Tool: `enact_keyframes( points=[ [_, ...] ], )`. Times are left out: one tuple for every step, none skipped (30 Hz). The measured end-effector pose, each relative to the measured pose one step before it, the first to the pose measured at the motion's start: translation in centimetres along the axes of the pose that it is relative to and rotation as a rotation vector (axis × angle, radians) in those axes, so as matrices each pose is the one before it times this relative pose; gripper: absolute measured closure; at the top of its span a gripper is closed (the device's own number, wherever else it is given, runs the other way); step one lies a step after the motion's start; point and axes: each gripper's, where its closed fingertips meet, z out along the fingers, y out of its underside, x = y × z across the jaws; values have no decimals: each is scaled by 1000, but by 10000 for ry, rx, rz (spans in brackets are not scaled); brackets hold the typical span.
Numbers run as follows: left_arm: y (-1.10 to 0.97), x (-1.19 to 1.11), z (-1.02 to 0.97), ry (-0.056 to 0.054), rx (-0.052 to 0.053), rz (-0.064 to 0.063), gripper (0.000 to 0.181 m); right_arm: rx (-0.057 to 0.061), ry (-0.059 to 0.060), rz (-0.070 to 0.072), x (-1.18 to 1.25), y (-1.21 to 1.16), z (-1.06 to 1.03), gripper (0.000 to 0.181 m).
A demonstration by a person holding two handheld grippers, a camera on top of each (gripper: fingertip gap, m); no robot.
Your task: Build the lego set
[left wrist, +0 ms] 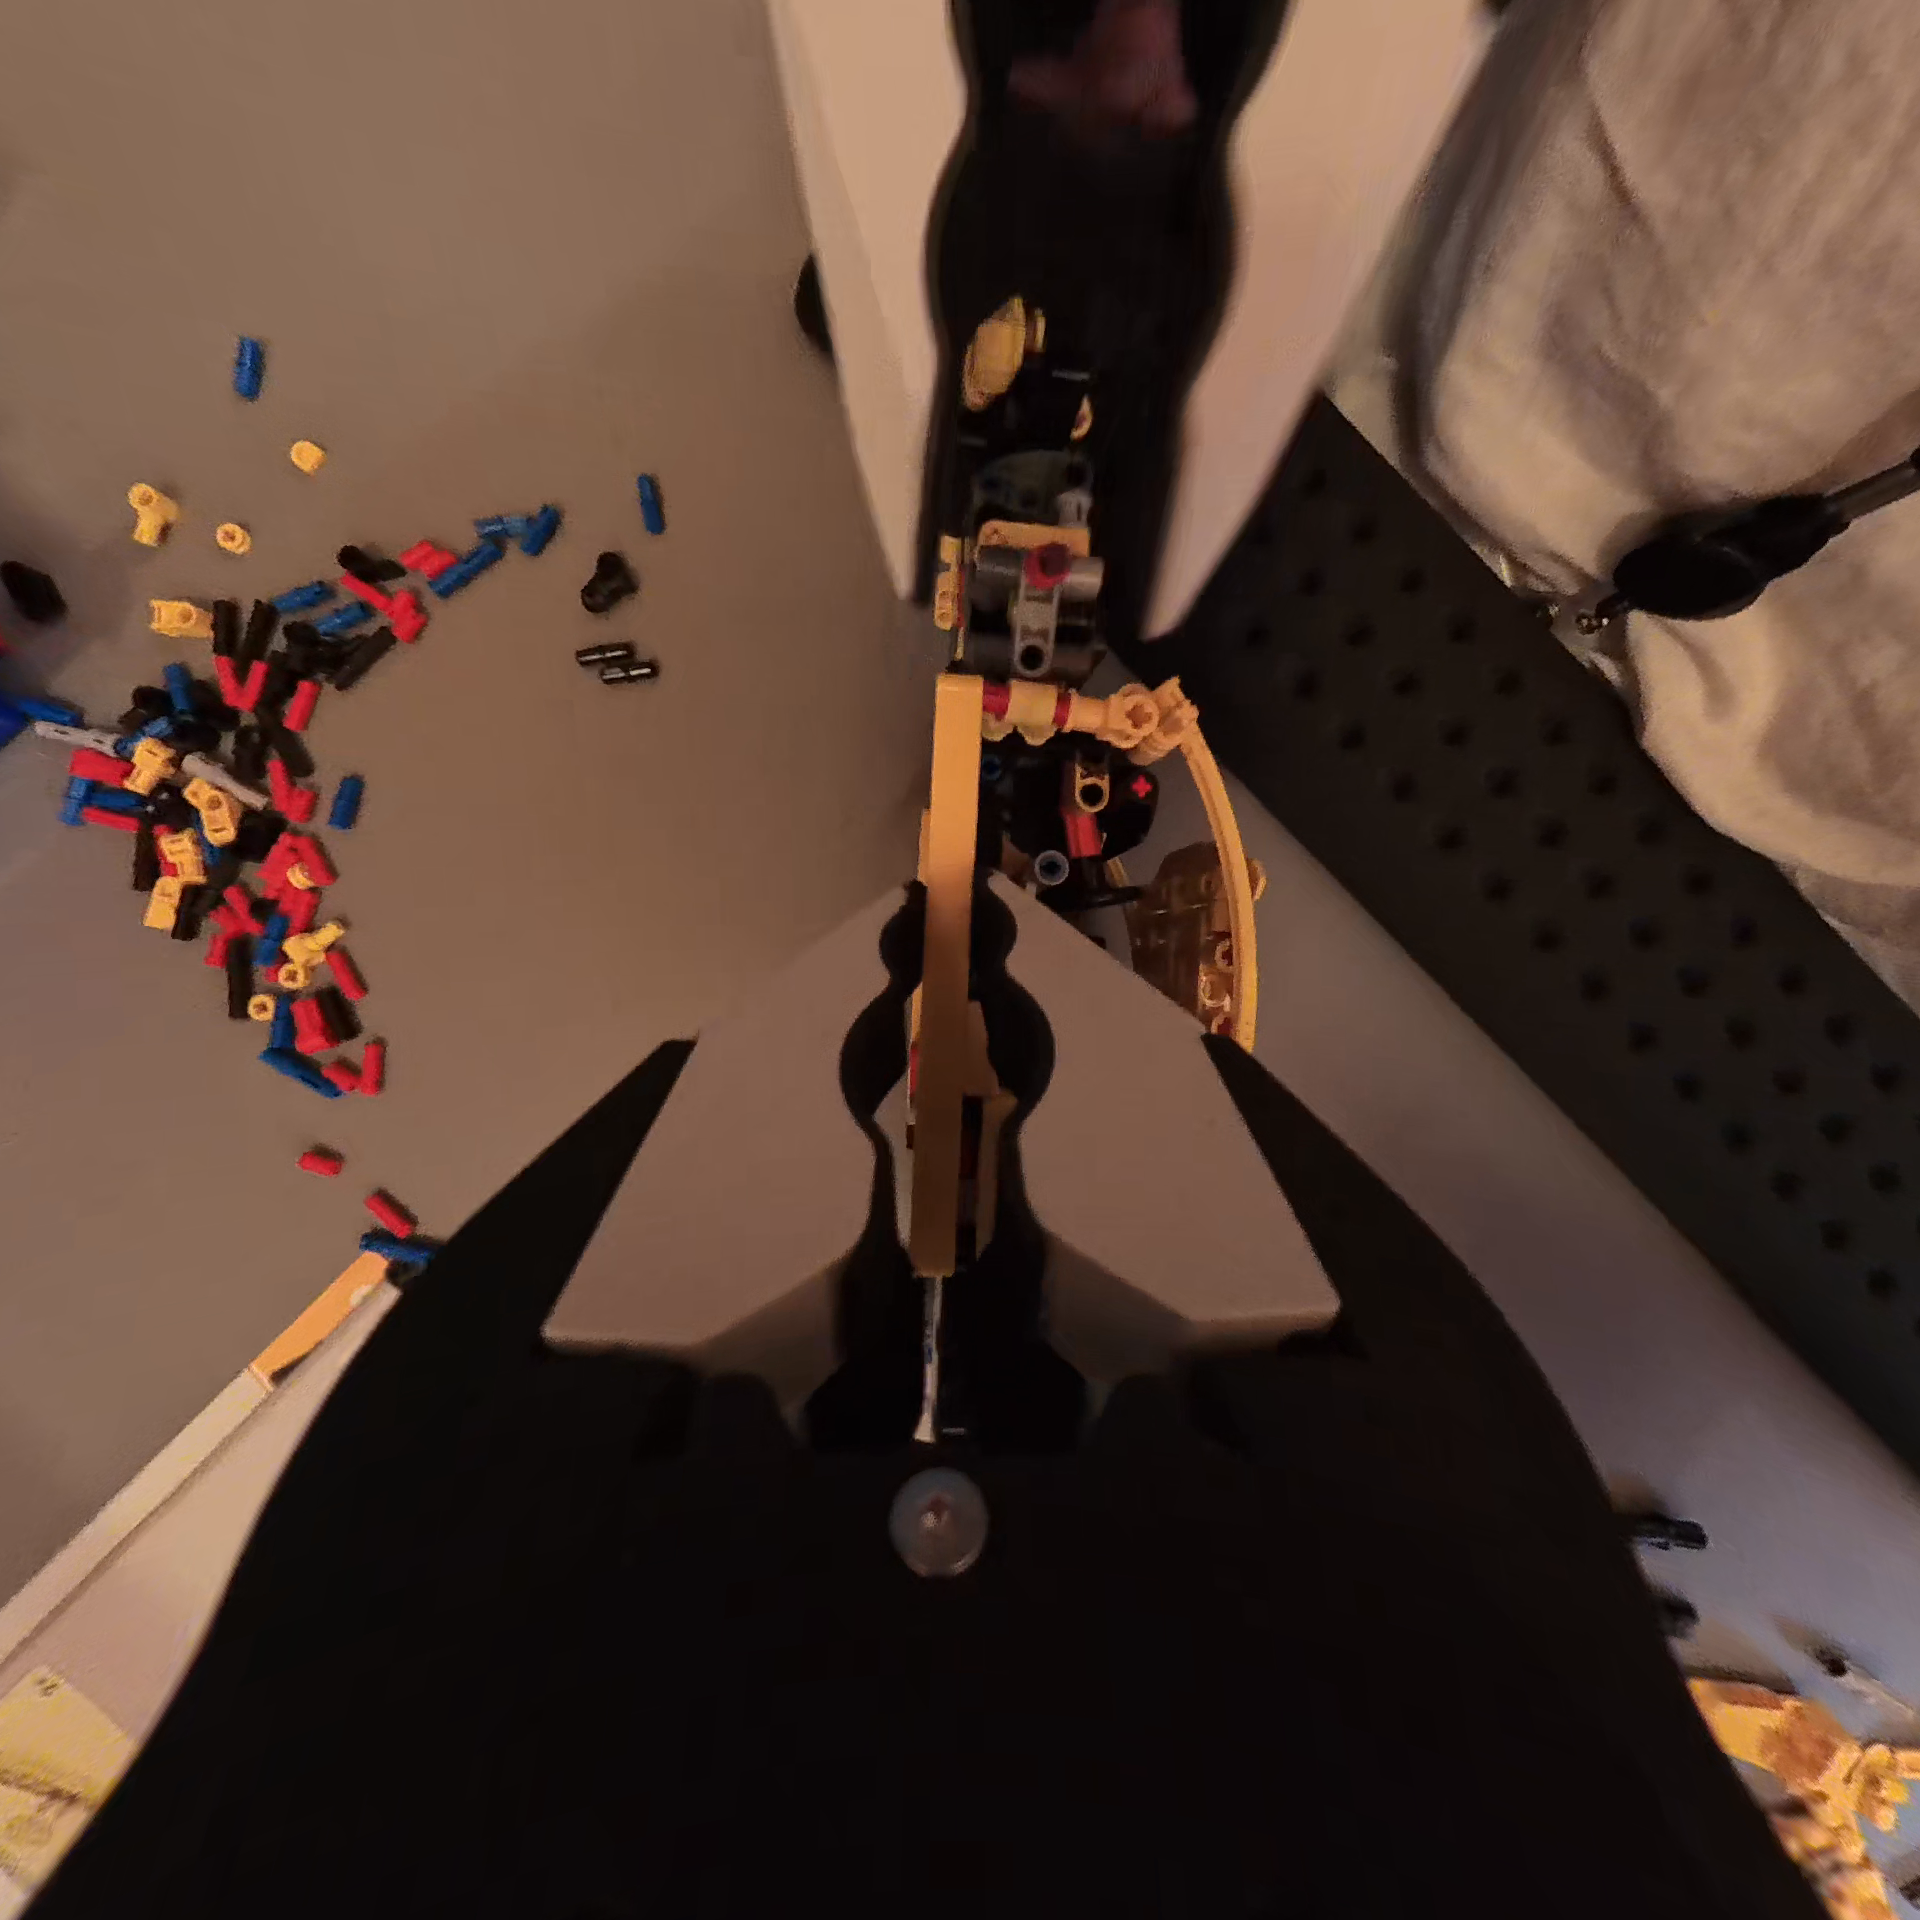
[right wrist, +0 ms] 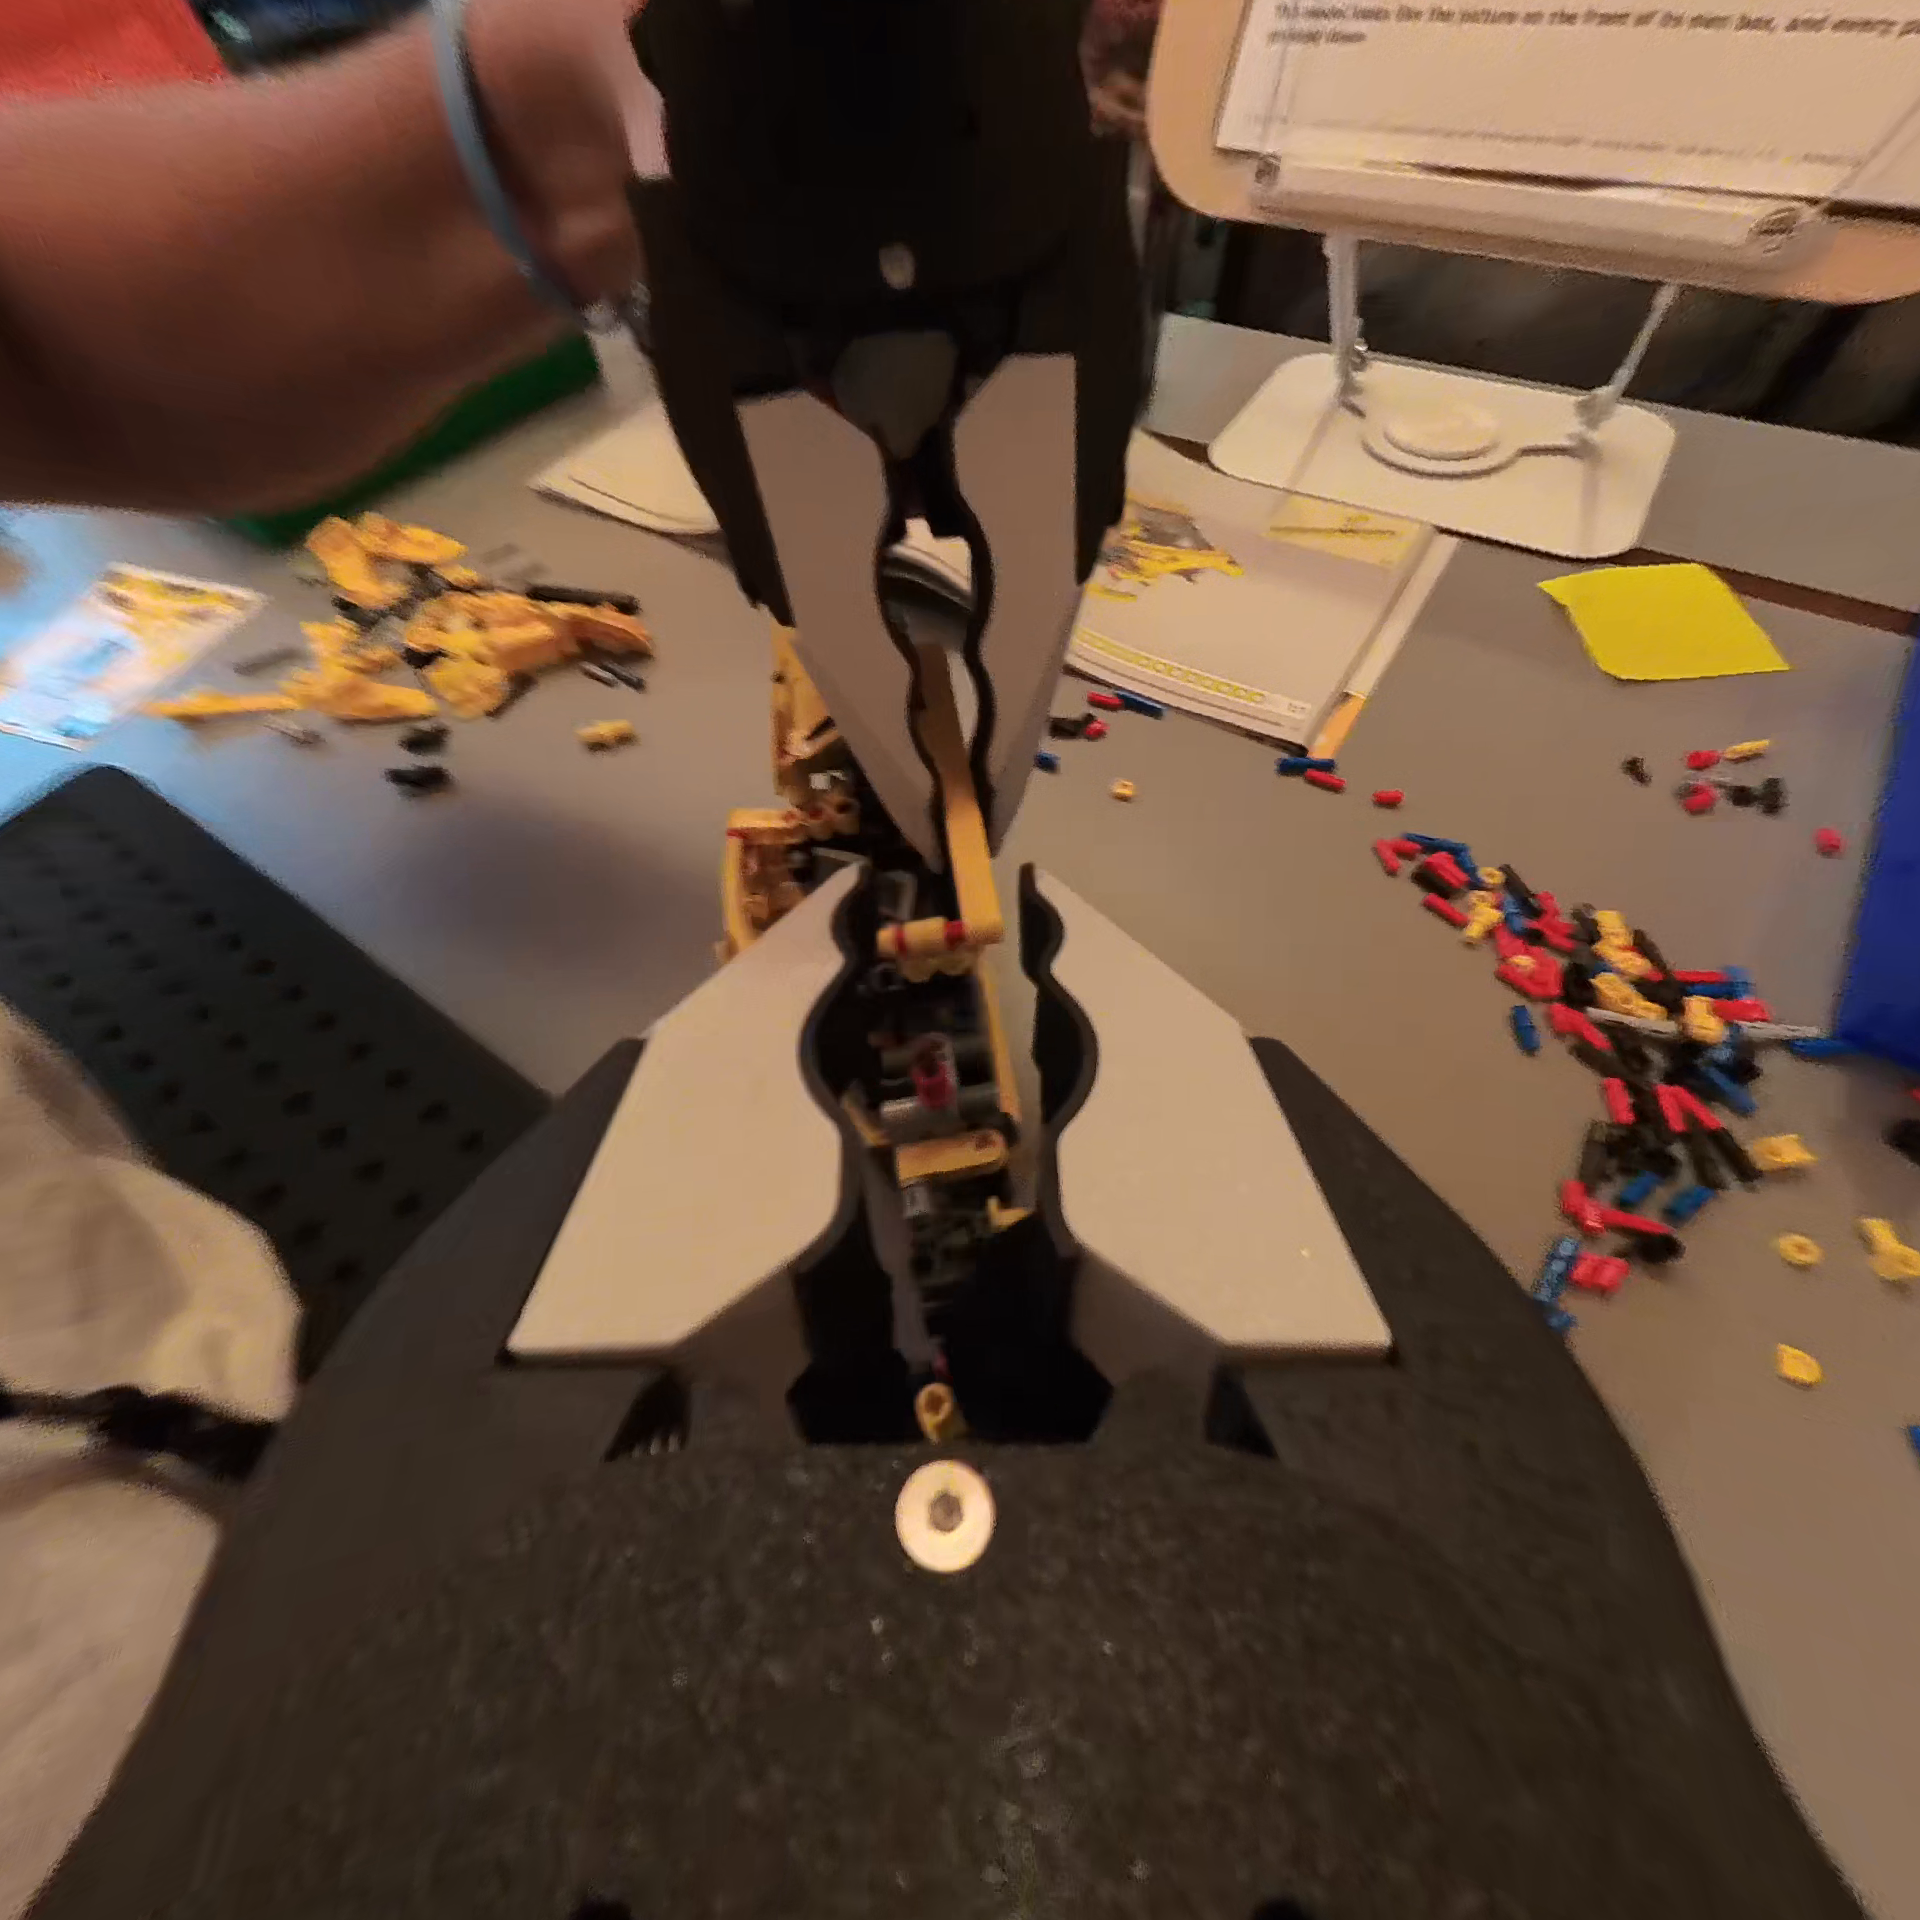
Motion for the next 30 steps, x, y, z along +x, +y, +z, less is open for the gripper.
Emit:
enact_keyframes(
  points=[
    [41, -295, -13, -24, -32, -269, 174, 42, -610, 273, -442, -127, -360, 151],
    [29, -355, -1, -38, -22, -382, 173, -251, -570, 160, -465, 430, -25, 147],
    [-4, -377, 9, -23, 26, -451, 173, -376, 117, 38, 439, 737, 221, 137],
    [-61, -296, 21, 12, 80, -425, 173, -193, 382, -137, 663, 549, 236, 133],
    [-46, -156, 21, 38, 77, -328, 172, 93, 427, -114, 585, 5, 32, 135],
    [-36, -176, -17, -59, 38, -198, 172, 106, 442, 85, 535, -246, -129, 142],
    [-53, -330, -21, -210, 2, -175, 172, 138, 340, 127, 330, -371, -161, 145],
    [-76, -426, -12, -282, 0, -242, 172, 154, 298, 56, 135, -401, -238, 152],
    [-92, -411, -42, -297, 14, -211, 173, 198, 146, -79, -282, -529, -259, 150],
    [-16, -436, -119, -336, -19, -116, 174, 5, 40, -130, -560, -348, -181, 147],
    [95, -482, -165, -365, -94, -112, 174, -155, 514, 92, 206, -102, -9, 149],
    [180, -515, -163, -342, -146, -279, 174, -222, 614, 127, 597, 181, 162, 152],
    [156, -460, -127, -254, -129, -479, 174, -134, 397, 71, 579, 203, 294, 152],
    [47, -350, -55, -174, -45, -540, 174, 80, 203, 180, 514, 48, 428, 152],
    [-32, -243, -1, -97, 40, -495, 174, 95, -77, 375, 204, -21, 588, 152],
    [-80, -103, 43, 2, 68, -423, 174, 65, -193, 417, 83, -135, 659, 152],
    [-99, -73, 64, 30, 67, -339, 174, 139, 24, 249, 337, -255, 659, 152],
    [-98, -101, 78, -4, 61, -214, 174, 79, 307, 34, 666, -139, 668, 153],
    [-77, -107, 50, -22, 43, -84, 174, -85, 427, -83, 734, 35, 592, 154],
    [-47, -99, 12, -21, 18, -7, 174, -49, 185, -81, 243, 5, 428, 155],
    [-21, -60, 6, -14, 12, 110, 174, 42, 24, 11, -92, -57, 216, 155],
    [-18, 89, 28, 36, 16, 190, 174, 107, 32, 0, -108, -115, 94, 157],
    [-32, 180, 19, 85, -12, 180, 174, 35, 42, -88, -89, -15, 119, 160],
    [-123, 80, -1, 6, -11, 237, 172, -108, 267, -129, 304, 163, 154, 162],
    [-278, -125, -33, -144, 42, 307, 165, -153, 206, -95, 251, 229, 166, 164],
    [-344, -160, -38, -153, 44, 316, 163, -83, 30, -18, 55, 160, 93, 166],
    [-330, -38, -1, -59, 28, 292, 163, 9, 4, 65, 13, 57, 2, 168],
    [-342, -4, 57, -22, 42, 241, 163, 55, -15, 50, -17, 2, -25, 169],
    [-217, 96, 139, 48, -3, 211, 166, 33, 53, -35, 65, 33, -41, 170],
    [-76, 219, 201, 119, -59, 184, 169, 19, 72, -62, 71, 40, -70, 171]
  ],
)
